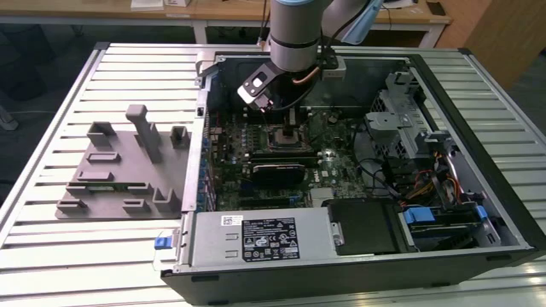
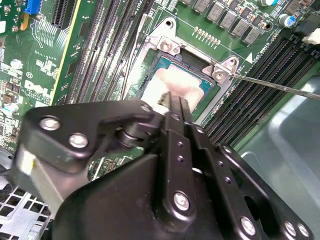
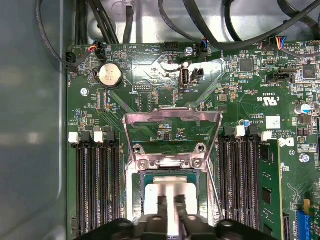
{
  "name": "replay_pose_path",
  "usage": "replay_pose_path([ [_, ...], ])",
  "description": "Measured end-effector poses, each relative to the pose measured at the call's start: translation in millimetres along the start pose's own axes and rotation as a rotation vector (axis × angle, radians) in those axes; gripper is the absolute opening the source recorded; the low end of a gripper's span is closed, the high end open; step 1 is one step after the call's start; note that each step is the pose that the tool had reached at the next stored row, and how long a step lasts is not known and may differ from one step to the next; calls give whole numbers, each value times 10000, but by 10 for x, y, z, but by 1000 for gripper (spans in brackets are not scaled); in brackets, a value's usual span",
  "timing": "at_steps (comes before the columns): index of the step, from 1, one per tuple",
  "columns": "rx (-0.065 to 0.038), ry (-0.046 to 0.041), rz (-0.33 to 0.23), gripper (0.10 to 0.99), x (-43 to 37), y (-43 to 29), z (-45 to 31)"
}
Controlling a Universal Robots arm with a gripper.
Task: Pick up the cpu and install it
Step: 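Place the cpu into insertion slot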
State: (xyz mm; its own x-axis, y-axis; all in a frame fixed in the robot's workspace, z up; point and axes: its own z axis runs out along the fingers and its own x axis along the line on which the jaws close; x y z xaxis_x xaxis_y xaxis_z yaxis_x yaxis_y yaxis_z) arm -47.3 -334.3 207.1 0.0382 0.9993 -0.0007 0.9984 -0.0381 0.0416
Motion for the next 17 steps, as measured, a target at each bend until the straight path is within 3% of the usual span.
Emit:
replay_pose_path([
  [1,0,0,0,114,0,0,-1],
  [6,0,0,0,106,0,0,-3],
  [17,2,-1,-31,106,0,-3,76],
])
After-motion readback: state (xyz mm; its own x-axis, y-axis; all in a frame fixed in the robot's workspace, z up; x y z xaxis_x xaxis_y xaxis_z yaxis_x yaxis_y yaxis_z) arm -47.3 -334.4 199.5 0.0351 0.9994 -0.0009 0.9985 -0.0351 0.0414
